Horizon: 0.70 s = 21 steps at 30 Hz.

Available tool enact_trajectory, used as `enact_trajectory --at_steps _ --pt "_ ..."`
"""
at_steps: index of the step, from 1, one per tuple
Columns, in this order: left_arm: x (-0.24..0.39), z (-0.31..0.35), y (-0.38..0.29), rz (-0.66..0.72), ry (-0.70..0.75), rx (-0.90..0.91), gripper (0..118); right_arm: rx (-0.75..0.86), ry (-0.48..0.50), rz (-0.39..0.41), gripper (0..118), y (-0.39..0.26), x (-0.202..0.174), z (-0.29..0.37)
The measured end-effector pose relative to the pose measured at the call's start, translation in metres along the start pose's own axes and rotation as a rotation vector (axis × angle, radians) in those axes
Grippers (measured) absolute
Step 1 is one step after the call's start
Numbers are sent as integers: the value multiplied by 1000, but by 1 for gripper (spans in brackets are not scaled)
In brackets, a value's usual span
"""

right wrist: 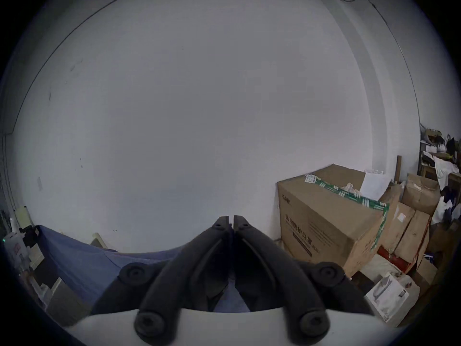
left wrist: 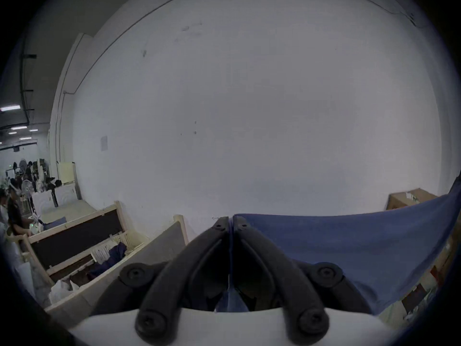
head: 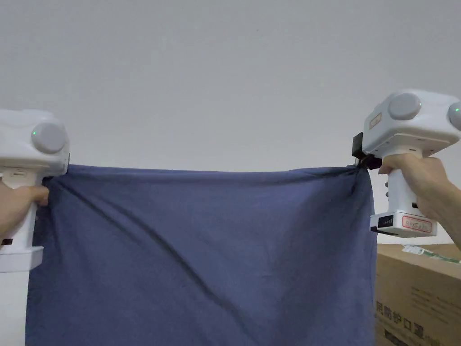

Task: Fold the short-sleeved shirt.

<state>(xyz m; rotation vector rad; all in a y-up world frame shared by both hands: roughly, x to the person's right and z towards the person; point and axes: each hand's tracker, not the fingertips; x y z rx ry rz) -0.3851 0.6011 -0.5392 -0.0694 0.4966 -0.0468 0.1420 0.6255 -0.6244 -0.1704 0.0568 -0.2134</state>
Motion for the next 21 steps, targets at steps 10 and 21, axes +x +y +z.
enact_trajectory --at_steps 10,21 --pt "27 -71 -161 -64 -2 -207 1 -210 -24 60 2 -129 7 -79" --pt "77 -169 -459 -135 13 -643 1 -656 -160 123 2 -412 51 -233"
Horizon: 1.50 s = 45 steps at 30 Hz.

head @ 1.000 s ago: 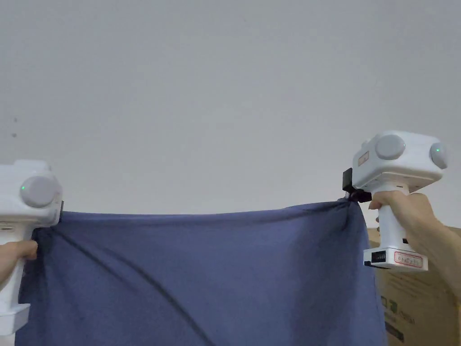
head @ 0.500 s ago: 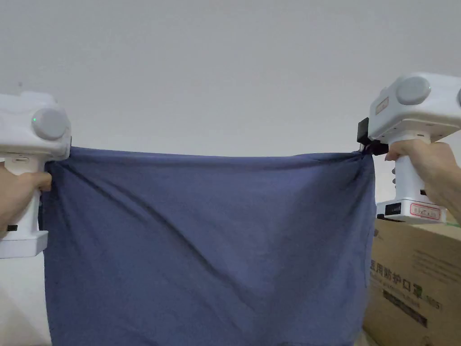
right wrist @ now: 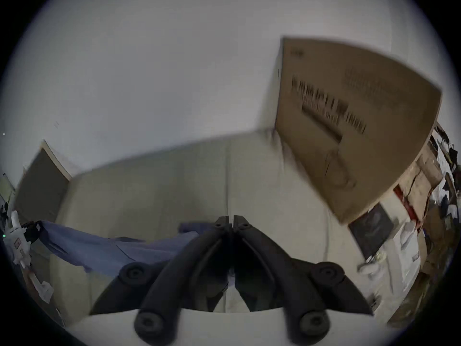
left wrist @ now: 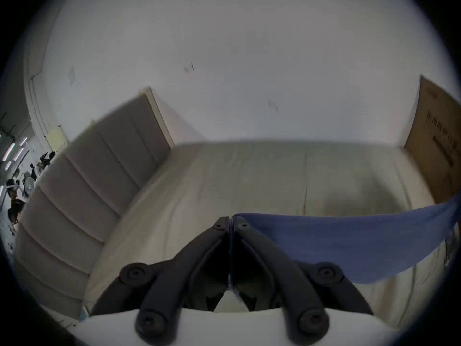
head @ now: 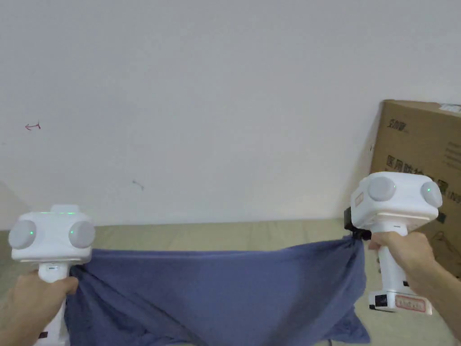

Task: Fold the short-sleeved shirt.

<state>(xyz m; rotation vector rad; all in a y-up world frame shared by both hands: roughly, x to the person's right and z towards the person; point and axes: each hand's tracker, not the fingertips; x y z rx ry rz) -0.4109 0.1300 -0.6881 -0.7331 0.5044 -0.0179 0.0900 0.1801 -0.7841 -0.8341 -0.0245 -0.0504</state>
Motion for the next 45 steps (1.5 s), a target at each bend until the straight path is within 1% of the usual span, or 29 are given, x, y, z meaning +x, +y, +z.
enact_trajectory --at_steps 3,4,6,7,8,10,12,13,15,17,20,23,24,25,27,30,31,33,36,40,41,43,45 --pt "17 -44 -51 -62 27 -93 1 -109 -6 -4 2 -47 -1 -57" --pt "19 -54 -66 -71 34 -128 1 -130 -17 9 2 -60 0 -70" --pt "16 -75 -87 -67 26 -164 1 -171 -23 -5 2 -80 4 -84" --pt "13 -77 -94 -38 34 -178 1 -163 -20 -8 2 -83 10 -98" --pt "8 -77 -99 -12 9 -193 1 -183 -14 -16 2 -87 14 -101" --pt "0 -67 -109 -2 8 -182 1 -197 -10 -21 2 -96 21 -97" --pt "-2 -58 -115 -47 6 -192 1 -201 -7 -38 2 -104 28 -81" --pt "-4 -46 -120 -63 11 -185 1 -195 11 -48 2 -107 32 -73" --pt "-12 -23 -127 -94 0 -157 1 -183 13 -48 2 -119 36 -48" --pt "-22 5 -138 -106 -5 -158 1 -169 35 -44 2 -133 45 -22" --pt "-47 50 -162 -98 -34 -145 1 -150 43 -47 2 -170 60 26" --pt "-74 110 -207 -54 -80 -130 1 -142 55 -62 2 -222 79 78" --pt "-81 128 -226 -62 -112 -138 1 -144 54 -68 2 -243 85 95" --pt "-88 149 -247 -80 -114 -136 1 -146 69 -53 2 -264 92 111" --pt "-98 178 -282 -126 -106 -135 1 -155 40 -26 2 -308 101 141" --pt "-116 223 -330 -123 -134 -146 1 -178 38 -48 2 -368 122 176" --pt "-122 236 -344 -103 -152 -154 1 -169 45 -77 2 -386 129 188" --pt "-131 261 -375 -102 -167 -145 1 -179 43 -74 2 -417 137 207" --pt "-138 286 -411 -161 -136 -138 1 -174 50 -41 2 -461 137 240" --pt "-151 309 -446 -113 -149 -159 1 -189 65 -17 2 -495 141 260" --pt "-153 311 -450 -96 -161 -160 1 -189 61 -21 2 -498 142 262" --pt "-154 310 -456 -69 -165 -168 1 -178 71 -74 2 -501 147 263" --pt "-156 311 -459 -36 -175 -111 1 -179 82 -79 2 -503 146 266"
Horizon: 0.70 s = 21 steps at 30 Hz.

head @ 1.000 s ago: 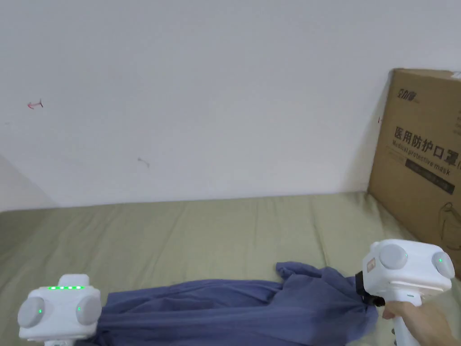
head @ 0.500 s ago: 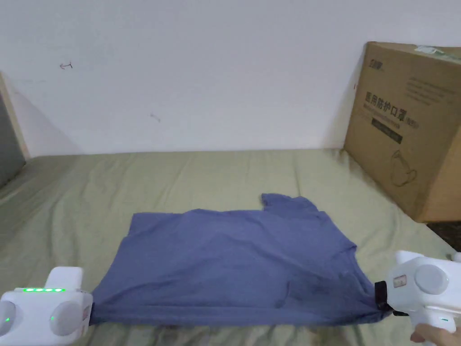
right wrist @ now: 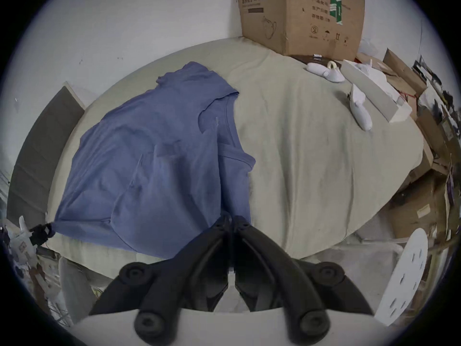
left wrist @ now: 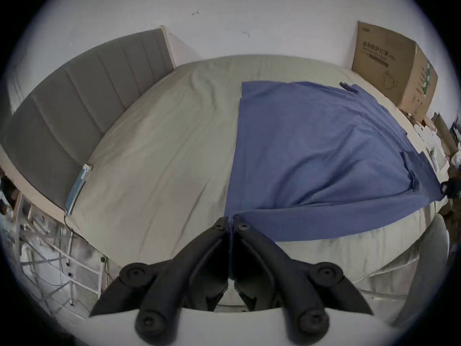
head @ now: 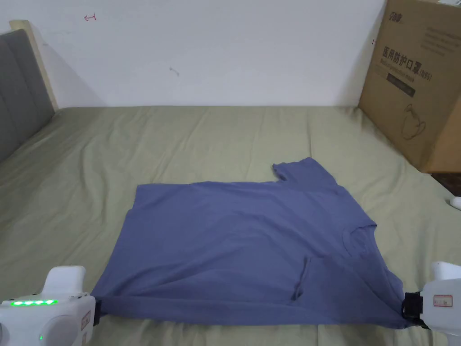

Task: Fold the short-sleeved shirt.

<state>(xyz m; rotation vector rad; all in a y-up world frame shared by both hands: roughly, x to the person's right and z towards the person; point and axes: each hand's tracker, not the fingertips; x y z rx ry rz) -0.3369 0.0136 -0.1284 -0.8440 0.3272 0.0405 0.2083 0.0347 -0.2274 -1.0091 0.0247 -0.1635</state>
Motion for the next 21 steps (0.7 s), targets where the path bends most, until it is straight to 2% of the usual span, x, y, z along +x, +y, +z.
enact_trajectory --at_steps 2,3,6,7,9,10,11,12,13,14,15,16,18,21 --pt "0 -1 2 -20 7 -16 4 16 3 -3 3 -1 0 2" --pt "-1 -1 3 -18 9 -9 13 19 3 -4 8 -1 -1 3" --pt "-4 3 7 -20 4 -16 95 25 -31 32 85 0 -4 7" --pt "-5 6 7 -18 -11 -22 111 36 -35 44 93 -2 -6 11" --pt "-4 16 6 -10 -44 -7 106 62 -30 67 93 -3 -11 21" --pt "-3 20 6 -3 -54 -2 100 76 -26 73 92 -3 -10 25" --pt "-4 24 5 8 -67 -11 89 92 -13 80 87 -4 -13 30" --pt "-2 31 4 25 -95 -4 66 104 15 95 75 -6 -16 36" --pt "-2 35 3 43 -113 1 16 115 23 100 42 -9 -19 41" --pt "-1 39 0 50 -129 -4 16 118 22 108 42 -11 -21 43" --pt "0 40 -3 52 -149 -14 3 127 26 132 27 -14 -25 45" --pt "3 43 -9 59 -157 -9 0 125 27 138 0 -17 -28 44" --pt "4 44 -21 70 -175 -43 0 89 63 142 0 -23 -24 38" --pt "9 43 -29 44 -149 -53 0 60 44 154 0 -30 -24 23"
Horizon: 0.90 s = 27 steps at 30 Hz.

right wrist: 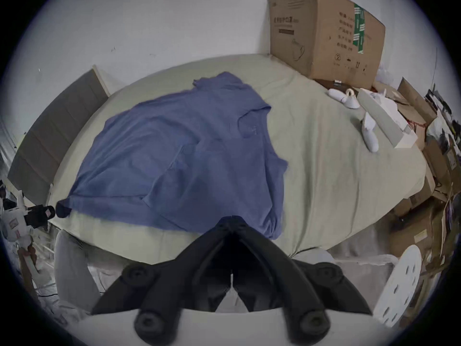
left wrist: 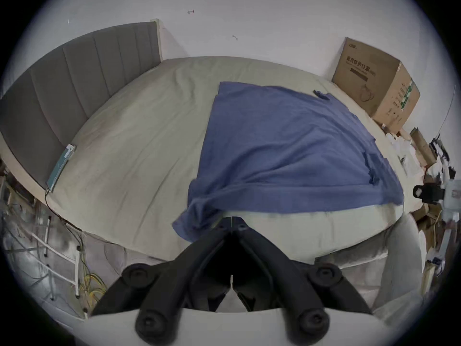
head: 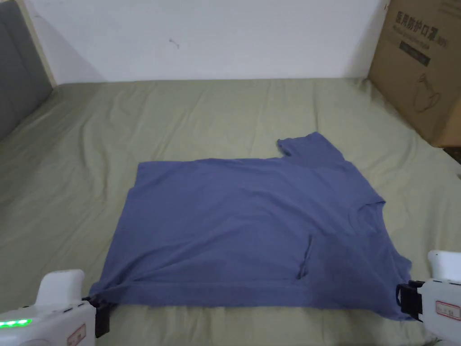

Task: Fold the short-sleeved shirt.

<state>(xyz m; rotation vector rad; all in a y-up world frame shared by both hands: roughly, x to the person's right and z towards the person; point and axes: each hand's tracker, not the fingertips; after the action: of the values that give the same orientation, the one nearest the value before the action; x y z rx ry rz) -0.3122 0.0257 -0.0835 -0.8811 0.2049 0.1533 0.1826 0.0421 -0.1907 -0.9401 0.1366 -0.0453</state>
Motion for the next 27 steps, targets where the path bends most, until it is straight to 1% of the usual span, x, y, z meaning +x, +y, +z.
enact_trajectory --at_steps 2,3,4,5,6,7,8,9,10,11,12,13,14,16,17,19,20,21,22,23,25,27 --pt "-2 -2 -4 -34 53 28 0 -17 2 1 0 -1 -1 -8" --pt "-4 -3 1 -31 49 19 10 -31 15 -2 0 -2 1 -11" --pt "-7 -5 3 -31 60 10 46 -37 21 -5 0 -2 3 -12" --pt "-12 -8 4 -13 55 11 81 -38 25 -7 0 -1 -1 -13" --pt "-17 -12 5 6 43 18 100 -42 27 -7 0 -1 0 -15" --pt "-18 -12 12 15 34 23 106 -46 24 -6 0 -1 2 -16" --pt "-20 -16 16 22 34 23 103 -49 21 -3 0 -1 5 -18" --pt "-22 -22 18 27 43 16 104 -54 15 -3 0 0 1 -18" --pt "-24 -29 19 32 47 12 100 -59 13 -4 0 -1 3 -19" --pt "-25 -35 22 42 33 -8 84 -65 14 -6 0 -2 7 -21" --pt "-26 -42 22 50 18 -29 52 -71 10 -10 0 -3 10 -22" --pt "-27 -49 21 59 -5 -63 0 -76 8 -14 0 -3 8 -21" --pt "-25 -57 20 46 -4 -122 0 -81 5 -19 0 -4 10 -22" --pt "-16 -63 20 -6 -24 -139 0 -85 5 -44 0 -7 15 -21" --pt "-15 -65 20 1 -25 -141 0 -82 14 -56 0 -7 15 -20" --pt "-18 -60 22 30 -12 -128 0 -77 19 -56 0 -7 16 -19" --pt "-20 -58 22 42 1 -119 0 -70 15 -48 14 -6 17 -18" --pt "-22 -58 23 48 18 -112 0 -60 8 -27 43 -4 13 -15" --pt "-23 -56 23 42 25 -108 0 -53 0 0 84 0 12 -14" --pt "-23 -52 25 36 25 -104 0 -48 -15 15 84 3 12 -16" --pt "-25 -50 26 43 14 -103 0 -45 -31 25 96 12 14 -20" --pt "-20 -44 27 35 13 -106 0 -71 -26 10 95 18 22 -35"
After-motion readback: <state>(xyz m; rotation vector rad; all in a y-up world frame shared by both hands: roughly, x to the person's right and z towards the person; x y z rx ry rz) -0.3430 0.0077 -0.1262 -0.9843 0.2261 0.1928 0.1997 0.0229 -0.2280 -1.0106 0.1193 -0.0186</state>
